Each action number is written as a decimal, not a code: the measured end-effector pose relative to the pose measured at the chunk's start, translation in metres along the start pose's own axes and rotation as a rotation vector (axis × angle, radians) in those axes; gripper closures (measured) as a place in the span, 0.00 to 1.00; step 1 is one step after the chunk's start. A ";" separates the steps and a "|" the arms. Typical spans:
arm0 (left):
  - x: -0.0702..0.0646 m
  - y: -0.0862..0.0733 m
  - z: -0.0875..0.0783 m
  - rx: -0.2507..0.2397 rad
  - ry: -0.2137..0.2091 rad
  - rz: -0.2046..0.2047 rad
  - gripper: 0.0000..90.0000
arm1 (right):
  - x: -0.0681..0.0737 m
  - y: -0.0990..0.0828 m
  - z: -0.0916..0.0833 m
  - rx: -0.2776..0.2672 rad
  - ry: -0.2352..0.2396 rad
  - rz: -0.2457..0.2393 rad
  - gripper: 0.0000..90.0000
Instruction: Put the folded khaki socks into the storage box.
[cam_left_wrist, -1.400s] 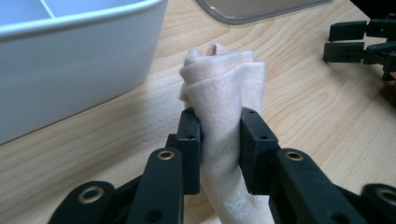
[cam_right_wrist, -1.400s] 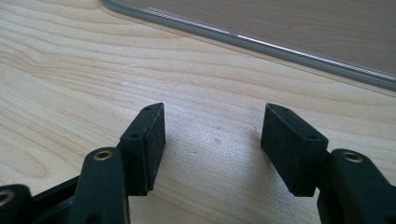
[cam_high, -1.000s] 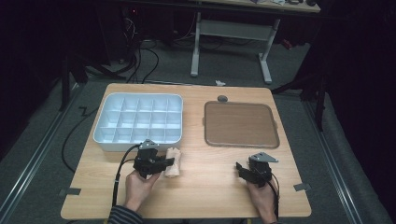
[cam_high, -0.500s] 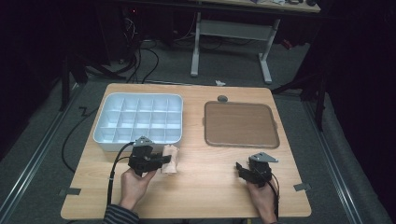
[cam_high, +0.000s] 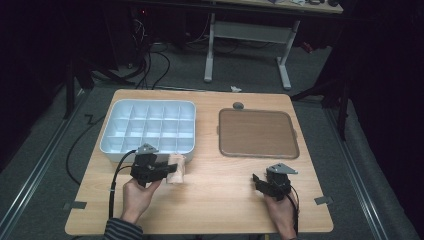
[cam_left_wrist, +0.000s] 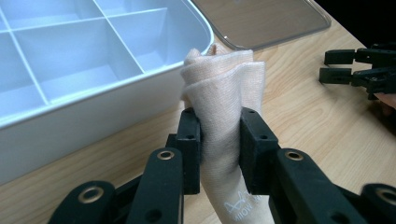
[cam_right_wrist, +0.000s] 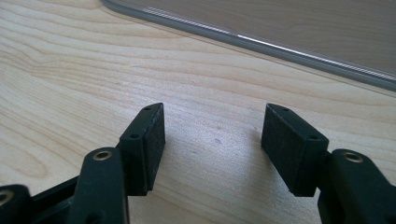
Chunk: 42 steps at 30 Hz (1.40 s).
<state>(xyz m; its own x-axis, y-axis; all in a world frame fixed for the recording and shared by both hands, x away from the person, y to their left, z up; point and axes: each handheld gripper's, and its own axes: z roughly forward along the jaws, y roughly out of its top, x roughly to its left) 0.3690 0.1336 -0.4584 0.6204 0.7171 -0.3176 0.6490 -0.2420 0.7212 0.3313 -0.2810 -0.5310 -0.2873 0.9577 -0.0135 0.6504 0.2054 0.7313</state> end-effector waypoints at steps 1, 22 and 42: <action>0.001 0.001 -0.001 -0.001 0.003 0.001 0.80 | 0.000 0.000 0.000 0.000 0.000 0.000 0.44; 0.011 0.012 -0.021 -0.005 0.083 0.031 0.80 | 0.000 0.000 0.000 0.000 0.000 -0.001 0.44; 0.023 0.027 -0.032 -0.017 0.129 0.039 0.80 | 0.000 0.000 0.000 0.001 -0.003 -0.003 0.44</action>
<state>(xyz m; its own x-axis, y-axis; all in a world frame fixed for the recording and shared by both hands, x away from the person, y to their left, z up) 0.3865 0.1646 -0.4268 0.5828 0.7855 -0.2083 0.6173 -0.2613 0.7420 0.3313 -0.2806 -0.5311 -0.2873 0.9577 -0.0176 0.6501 0.2085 0.7307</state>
